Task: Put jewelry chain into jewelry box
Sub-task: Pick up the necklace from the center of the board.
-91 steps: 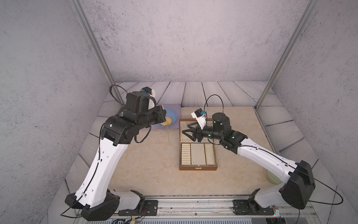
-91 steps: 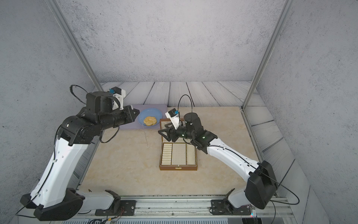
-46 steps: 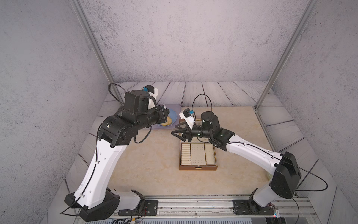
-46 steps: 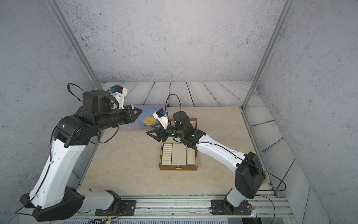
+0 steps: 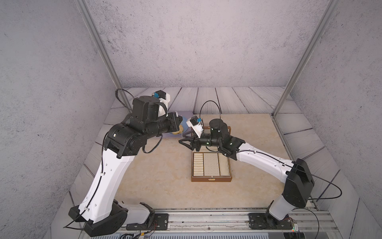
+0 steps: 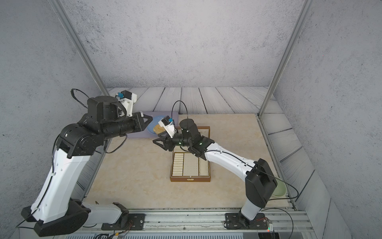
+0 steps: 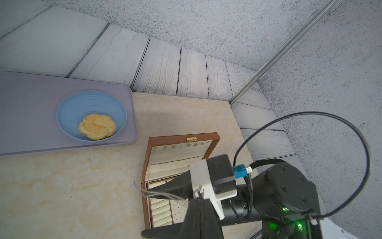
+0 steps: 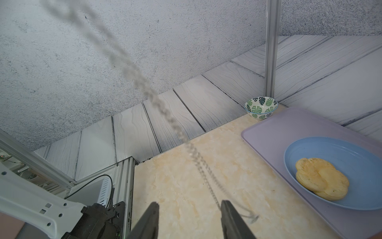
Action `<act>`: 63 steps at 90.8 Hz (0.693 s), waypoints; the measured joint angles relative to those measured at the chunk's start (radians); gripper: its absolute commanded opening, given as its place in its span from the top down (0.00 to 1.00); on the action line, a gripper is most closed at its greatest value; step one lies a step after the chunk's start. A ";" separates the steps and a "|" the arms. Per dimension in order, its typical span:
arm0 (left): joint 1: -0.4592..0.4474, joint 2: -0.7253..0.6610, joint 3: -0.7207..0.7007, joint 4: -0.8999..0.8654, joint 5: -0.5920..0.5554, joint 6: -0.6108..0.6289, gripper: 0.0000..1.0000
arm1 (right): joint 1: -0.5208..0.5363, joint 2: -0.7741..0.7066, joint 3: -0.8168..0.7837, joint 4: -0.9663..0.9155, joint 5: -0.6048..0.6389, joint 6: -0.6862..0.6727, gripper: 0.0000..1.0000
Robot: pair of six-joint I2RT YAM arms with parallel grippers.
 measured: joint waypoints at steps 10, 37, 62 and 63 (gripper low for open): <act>0.000 0.000 0.001 0.000 0.000 0.000 1.00 | 0.001 0.016 0.009 0.001 0.007 -0.001 0.51; 0.000 0.002 0.004 0.000 0.000 0.000 1.00 | 0.001 0.018 0.010 0.012 0.048 -0.008 0.52; -0.001 0.003 0.005 -0.001 -0.009 0.001 1.00 | 0.001 -0.013 -0.025 0.023 0.069 -0.008 0.52; -0.001 0.003 0.005 -0.001 -0.010 0.001 1.00 | 0.001 -0.018 -0.029 0.023 0.070 -0.009 0.52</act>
